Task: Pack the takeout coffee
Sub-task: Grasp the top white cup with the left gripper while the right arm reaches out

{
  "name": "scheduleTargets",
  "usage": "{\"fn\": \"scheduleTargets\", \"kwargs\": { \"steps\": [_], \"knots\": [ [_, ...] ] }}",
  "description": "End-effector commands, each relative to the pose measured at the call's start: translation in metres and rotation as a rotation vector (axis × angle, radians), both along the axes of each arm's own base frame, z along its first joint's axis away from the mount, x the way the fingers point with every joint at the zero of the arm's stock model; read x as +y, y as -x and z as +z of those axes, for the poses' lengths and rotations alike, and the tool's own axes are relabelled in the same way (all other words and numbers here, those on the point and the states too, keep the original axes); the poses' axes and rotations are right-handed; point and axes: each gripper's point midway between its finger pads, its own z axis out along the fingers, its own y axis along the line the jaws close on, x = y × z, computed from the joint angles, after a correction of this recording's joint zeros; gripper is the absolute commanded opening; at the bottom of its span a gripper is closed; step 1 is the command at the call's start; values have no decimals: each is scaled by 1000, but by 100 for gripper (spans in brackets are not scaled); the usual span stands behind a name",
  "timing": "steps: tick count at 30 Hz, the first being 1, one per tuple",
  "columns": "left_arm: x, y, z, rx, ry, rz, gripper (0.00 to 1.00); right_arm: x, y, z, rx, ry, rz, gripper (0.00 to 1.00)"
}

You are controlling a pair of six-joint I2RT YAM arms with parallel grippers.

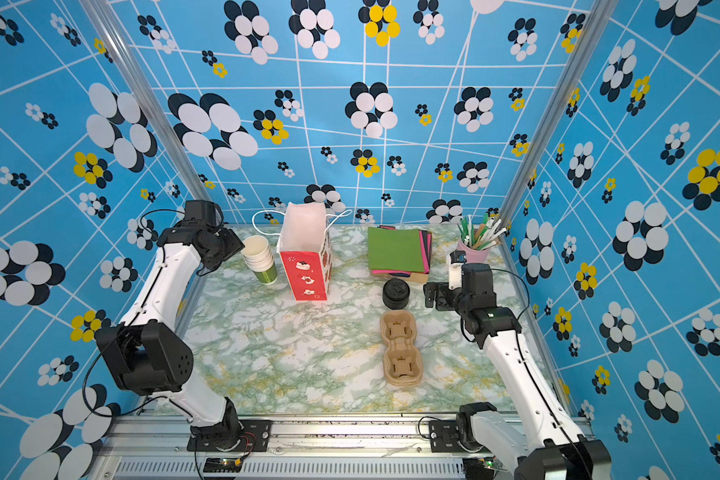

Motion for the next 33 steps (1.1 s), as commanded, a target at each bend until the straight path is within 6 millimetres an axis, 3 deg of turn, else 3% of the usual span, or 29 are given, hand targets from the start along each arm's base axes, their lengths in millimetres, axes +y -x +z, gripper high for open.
{"fn": "scheduleTargets", "kwargs": {
  "steps": [1,6,11,23,27,33],
  "knots": [
    [-4,-3,-1,49,-15,7,67,10,-3,12,-13,-6,32,98],
    [-13,-20,-6,65,-36,-33,61,18,-2,13,-19,-9,68,98],
    [-14,-25,-19,105,-36,-35,47,19,-2,15,-21,5,82,98],
    [-15,-30,-39,152,-30,-21,22,20,2,7,-8,26,108,98],
    [-15,-32,-39,155,-30,-17,12,20,2,6,-7,32,112,98],
    [-15,-30,-38,164,-40,-17,5,20,3,3,0,38,119,98]
  ]
}}
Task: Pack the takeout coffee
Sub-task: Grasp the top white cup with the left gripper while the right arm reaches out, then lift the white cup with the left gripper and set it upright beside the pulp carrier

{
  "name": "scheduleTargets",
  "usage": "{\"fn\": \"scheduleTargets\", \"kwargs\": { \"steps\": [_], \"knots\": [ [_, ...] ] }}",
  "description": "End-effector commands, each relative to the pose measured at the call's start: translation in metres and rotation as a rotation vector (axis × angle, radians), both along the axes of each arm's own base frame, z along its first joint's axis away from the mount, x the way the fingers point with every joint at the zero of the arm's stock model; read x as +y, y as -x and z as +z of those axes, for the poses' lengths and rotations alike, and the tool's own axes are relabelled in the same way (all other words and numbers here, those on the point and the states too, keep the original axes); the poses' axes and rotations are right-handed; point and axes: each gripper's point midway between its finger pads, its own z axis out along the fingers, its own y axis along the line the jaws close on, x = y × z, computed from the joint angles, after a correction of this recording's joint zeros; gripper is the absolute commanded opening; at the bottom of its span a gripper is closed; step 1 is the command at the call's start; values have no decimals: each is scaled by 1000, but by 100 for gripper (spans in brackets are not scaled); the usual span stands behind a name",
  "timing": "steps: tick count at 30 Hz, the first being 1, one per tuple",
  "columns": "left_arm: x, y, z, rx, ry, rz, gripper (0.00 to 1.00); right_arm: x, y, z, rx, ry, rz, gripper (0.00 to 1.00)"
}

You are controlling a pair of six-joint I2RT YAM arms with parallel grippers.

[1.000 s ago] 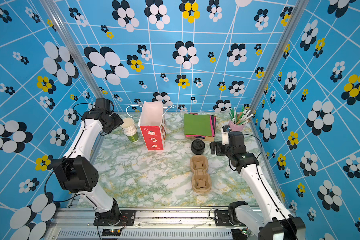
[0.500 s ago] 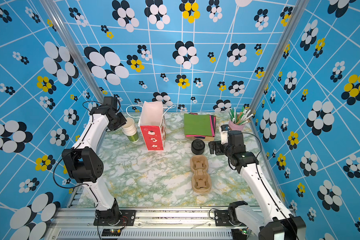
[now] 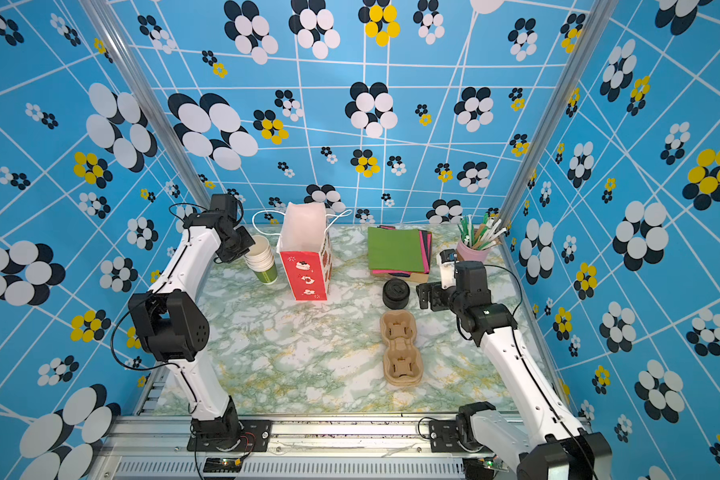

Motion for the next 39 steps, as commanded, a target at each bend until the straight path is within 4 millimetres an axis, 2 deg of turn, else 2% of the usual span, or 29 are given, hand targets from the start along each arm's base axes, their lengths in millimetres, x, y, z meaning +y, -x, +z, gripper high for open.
{"fn": "scheduleTargets", "kwargs": {
  "steps": [1,4,14,18,28,39],
  "knots": [
    [0,2,1,26,-21,5,3,5,3,-1,13,11,32,98],
    [4,6,7,22,-39,11,0,5,4,-2,16,10,34,98],
    [7,16,31,-27,-28,34,0,7,5,1,11,-2,41,98],
    [5,20,48,-82,1,43,0,8,5,1,11,-2,46,99],
    [17,37,61,-116,33,88,0,9,6,2,15,-8,54,99],
    [27,63,112,-240,60,118,0,12,5,11,-2,-23,61,98]
  ]
}}
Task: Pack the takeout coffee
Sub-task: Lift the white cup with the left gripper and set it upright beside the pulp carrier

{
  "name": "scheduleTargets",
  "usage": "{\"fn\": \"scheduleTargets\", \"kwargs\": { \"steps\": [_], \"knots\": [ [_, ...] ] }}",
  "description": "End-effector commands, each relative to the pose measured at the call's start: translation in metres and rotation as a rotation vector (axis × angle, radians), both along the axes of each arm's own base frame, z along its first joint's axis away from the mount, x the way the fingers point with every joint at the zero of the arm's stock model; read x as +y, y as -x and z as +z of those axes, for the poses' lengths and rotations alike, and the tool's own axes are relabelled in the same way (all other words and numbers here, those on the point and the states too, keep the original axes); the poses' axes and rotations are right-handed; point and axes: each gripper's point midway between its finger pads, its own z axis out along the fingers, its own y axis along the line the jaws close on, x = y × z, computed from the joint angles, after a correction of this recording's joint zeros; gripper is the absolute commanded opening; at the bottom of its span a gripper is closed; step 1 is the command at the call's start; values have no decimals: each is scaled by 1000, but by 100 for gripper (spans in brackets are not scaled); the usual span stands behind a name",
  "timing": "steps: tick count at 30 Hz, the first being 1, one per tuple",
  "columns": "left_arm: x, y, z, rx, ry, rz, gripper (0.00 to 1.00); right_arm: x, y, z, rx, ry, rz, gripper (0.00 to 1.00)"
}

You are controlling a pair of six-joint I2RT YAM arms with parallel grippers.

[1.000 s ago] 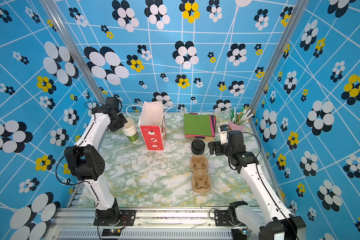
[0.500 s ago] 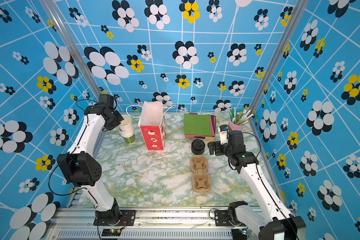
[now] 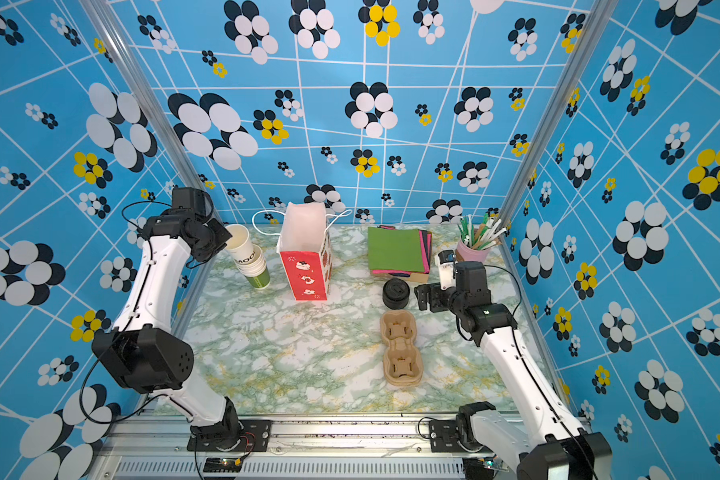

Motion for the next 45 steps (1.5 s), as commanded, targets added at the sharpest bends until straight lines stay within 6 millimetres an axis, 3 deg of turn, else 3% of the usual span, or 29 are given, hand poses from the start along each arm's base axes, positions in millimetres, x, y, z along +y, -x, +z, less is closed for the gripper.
{"fn": "scheduleTargets", "kwargs": {
  "steps": [1,7,13,19,23,29,38,45],
  "knots": [
    [2,17,25,-57,12,16,0,7,0,15,-24,-9,33,99],
    [-1,45,62,-131,15,10,0,7,1,23,-42,-4,41,99],
    [-16,90,94,-212,45,-7,0,7,2,35,-79,-5,45,99],
    [-49,142,97,-238,102,-48,0,10,1,42,-94,-20,56,99],
    [-77,171,67,-184,169,-80,0,12,2,48,-109,-34,65,99],
    [-122,198,-12,-22,267,-116,0,12,7,50,-114,-31,71,99],
    [-196,200,-99,103,296,-220,0,9,16,47,-111,-27,71,99],
    [-247,193,-132,132,264,-348,0,8,22,39,-99,-22,71,99]
  ]
}}
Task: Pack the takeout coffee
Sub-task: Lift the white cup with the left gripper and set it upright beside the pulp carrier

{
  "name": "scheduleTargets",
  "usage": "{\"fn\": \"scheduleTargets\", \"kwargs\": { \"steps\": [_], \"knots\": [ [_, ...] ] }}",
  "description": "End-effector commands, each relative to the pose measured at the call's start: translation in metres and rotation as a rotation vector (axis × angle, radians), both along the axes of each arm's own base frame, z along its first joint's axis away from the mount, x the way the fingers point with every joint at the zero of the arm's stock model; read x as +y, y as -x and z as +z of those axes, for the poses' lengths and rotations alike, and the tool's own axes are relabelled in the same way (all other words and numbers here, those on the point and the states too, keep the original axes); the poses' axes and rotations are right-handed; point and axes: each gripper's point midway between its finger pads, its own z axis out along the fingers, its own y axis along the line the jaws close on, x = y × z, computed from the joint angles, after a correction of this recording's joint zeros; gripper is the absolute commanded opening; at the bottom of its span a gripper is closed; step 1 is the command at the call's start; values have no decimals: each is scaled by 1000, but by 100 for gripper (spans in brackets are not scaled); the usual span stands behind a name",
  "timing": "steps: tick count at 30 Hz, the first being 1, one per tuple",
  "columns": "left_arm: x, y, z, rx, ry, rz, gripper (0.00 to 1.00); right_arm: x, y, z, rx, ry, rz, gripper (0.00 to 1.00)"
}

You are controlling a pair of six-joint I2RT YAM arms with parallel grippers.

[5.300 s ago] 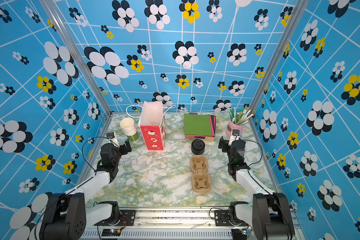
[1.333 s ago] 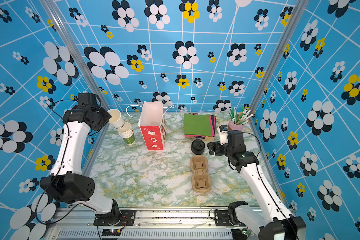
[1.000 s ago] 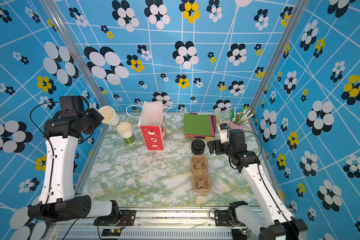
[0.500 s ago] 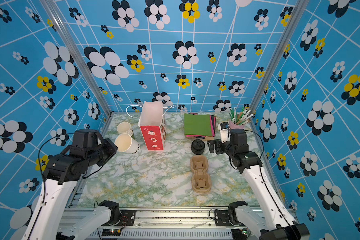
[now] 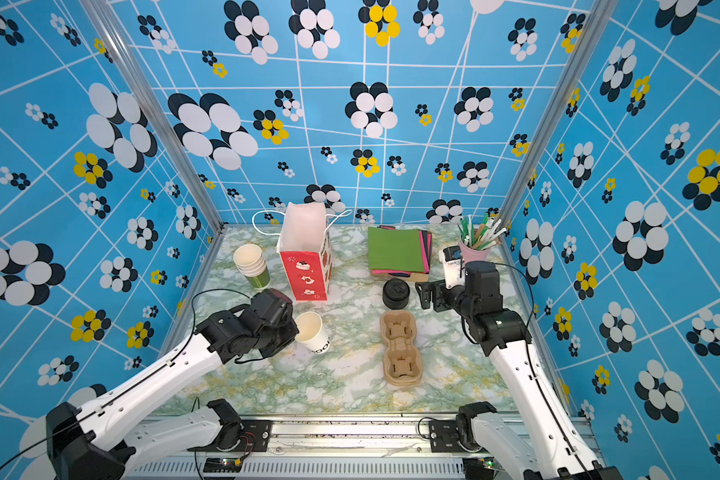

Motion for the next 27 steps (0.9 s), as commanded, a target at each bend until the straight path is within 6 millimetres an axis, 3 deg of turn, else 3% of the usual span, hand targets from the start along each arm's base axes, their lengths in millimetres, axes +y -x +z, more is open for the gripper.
{"fn": "scheduleTargets", "kwargs": {
  "steps": [1,7,22,27],
  "knots": [
    [-21,-14,-1,-65,6,-19,0,4,8,-12,26,12,28,99],
    [-41,-15,-17,-92,-43,-104,0,4,8,-18,40,13,28,99],
    [-46,-7,-43,-73,-110,-133,0,6,8,-27,59,-2,29,99],
    [-47,-7,-43,-65,-114,-137,12,6,8,-29,64,2,31,99]
  ]
}}
